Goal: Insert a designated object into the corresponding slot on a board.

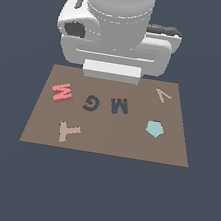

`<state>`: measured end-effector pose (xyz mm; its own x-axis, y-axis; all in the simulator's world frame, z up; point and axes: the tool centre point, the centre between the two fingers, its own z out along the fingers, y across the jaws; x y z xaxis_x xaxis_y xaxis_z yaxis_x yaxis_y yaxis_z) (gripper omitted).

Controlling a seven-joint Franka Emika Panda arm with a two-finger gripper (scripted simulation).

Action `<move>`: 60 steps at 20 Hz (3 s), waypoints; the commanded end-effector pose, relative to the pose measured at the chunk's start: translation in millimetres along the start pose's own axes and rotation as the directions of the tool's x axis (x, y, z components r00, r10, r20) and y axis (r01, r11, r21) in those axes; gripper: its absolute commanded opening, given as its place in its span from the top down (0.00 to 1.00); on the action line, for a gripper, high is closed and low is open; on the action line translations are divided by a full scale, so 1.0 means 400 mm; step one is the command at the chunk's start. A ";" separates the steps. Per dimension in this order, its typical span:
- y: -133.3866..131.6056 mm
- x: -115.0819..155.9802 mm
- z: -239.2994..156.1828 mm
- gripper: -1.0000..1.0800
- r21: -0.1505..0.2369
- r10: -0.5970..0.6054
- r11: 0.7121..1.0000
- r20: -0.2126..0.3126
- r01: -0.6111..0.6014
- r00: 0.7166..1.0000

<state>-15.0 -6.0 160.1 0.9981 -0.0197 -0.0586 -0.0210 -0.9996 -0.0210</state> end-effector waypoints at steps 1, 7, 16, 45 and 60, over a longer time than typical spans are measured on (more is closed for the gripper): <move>0.000 0.000 0.000 0.04 0.000 0.000 1.000 0.000 0.000 1.000; 0.010 0.007 0.008 0.04 0.000 0.032 0.999 -0.002 -0.032 0.999; 0.070 0.037 0.049 0.04 0.003 0.206 0.979 -0.012 -0.206 0.979; 0.406 0.012 0.263 0.04 0.043 0.897 0.441 -0.045 -0.897 0.439; 0.410 0.010 0.317 0.04 0.044 0.904 0.428 -0.044 -0.903 0.426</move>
<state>-21.9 -167.3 31.6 0.4088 -0.9126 -0.0008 -0.9126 -0.4088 0.0012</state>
